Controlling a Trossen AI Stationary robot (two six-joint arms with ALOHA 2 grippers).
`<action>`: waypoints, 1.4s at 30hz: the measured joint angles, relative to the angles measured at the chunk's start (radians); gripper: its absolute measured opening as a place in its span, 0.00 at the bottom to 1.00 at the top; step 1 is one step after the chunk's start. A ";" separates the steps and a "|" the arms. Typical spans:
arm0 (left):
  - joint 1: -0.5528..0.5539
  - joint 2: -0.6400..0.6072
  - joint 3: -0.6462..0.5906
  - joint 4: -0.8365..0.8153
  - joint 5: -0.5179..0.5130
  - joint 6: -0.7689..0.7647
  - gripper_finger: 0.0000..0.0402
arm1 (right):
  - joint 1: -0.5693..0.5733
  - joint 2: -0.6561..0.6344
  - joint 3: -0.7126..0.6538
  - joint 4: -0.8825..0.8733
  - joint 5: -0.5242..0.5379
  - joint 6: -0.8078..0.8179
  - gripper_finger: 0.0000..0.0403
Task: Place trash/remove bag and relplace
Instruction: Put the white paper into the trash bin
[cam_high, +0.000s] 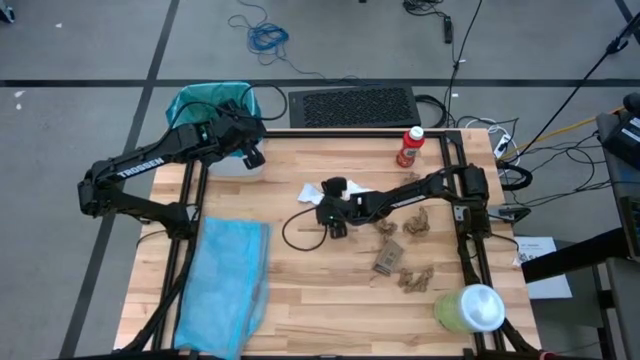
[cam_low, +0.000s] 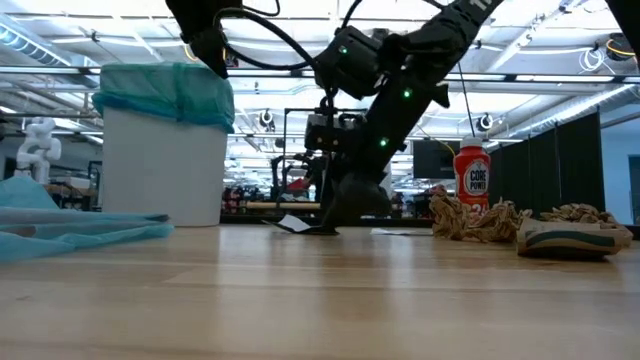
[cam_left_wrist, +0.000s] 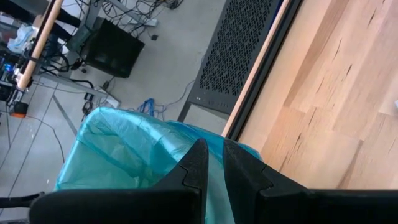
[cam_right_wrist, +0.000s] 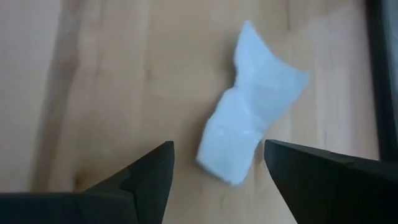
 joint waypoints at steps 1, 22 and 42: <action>0.000 0.000 0.000 0.000 0.000 0.000 0.12 | -0.004 0.004 -0.003 0.019 0.000 -0.008 0.60; -0.012 0.000 0.005 -0.008 0.000 0.000 0.12 | -0.034 0.078 0.004 0.087 -0.003 -0.010 0.02; 0.110 0.035 0.213 -0.234 -0.107 -0.130 0.09 | 0.004 -0.059 0.110 -0.135 -0.007 0.037 0.00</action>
